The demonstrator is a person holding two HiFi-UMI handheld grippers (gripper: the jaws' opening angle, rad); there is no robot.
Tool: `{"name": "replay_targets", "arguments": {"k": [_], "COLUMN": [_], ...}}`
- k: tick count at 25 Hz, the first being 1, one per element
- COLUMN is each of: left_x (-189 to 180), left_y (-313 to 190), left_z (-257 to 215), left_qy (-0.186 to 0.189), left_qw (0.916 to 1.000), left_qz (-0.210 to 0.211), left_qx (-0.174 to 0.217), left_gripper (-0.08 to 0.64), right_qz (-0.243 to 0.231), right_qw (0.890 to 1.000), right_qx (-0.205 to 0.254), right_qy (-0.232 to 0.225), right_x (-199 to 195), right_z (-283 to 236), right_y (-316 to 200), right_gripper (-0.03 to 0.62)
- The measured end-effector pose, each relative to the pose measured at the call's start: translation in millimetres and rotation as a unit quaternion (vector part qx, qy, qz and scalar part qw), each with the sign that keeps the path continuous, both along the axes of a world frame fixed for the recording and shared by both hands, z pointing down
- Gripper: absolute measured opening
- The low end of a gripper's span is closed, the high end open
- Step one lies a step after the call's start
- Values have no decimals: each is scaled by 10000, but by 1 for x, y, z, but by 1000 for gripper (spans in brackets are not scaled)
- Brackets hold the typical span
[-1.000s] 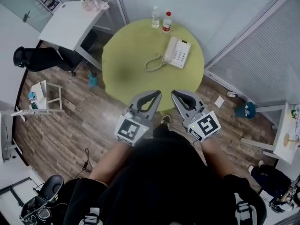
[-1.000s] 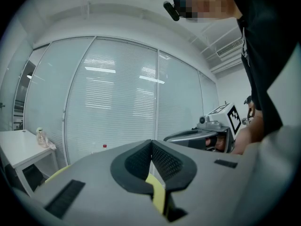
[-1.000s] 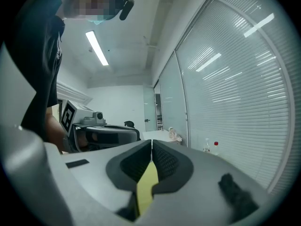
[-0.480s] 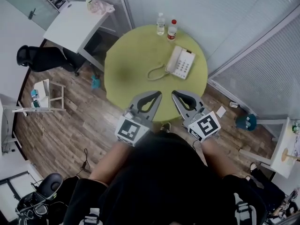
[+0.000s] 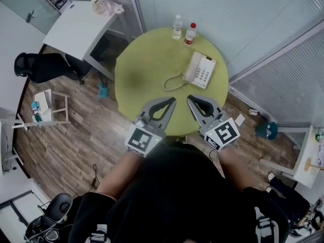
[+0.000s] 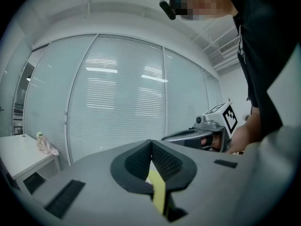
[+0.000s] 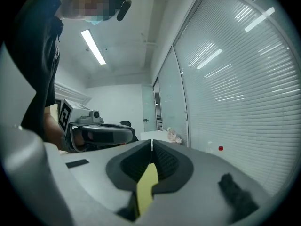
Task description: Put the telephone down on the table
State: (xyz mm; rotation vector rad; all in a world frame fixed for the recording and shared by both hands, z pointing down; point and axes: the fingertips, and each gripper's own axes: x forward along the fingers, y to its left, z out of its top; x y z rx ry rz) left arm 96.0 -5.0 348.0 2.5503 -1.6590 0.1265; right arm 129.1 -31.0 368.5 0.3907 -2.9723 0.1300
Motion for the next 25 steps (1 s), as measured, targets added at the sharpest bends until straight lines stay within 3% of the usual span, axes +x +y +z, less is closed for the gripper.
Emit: {"name": "replay_targets", "arguments": {"k": [11,25], "left_x": [-79,-148], "left_y": [-25,-38], "left_z": [3,9], "left_qy": [195,359], "left_qw": [9957,9800], "left_qz": [903,1952], "left_qx": [-14,-125], "left_gripper": [14,13], "right_qz": [846,1981], "right_qw": [9961,9792], "right_qx": [7,-160], "right_qy": [244,417], "right_x": [-73,-141], "right_z": [-1,11], "right_y": [-12,-10], "right_gripper": [20,20]}}
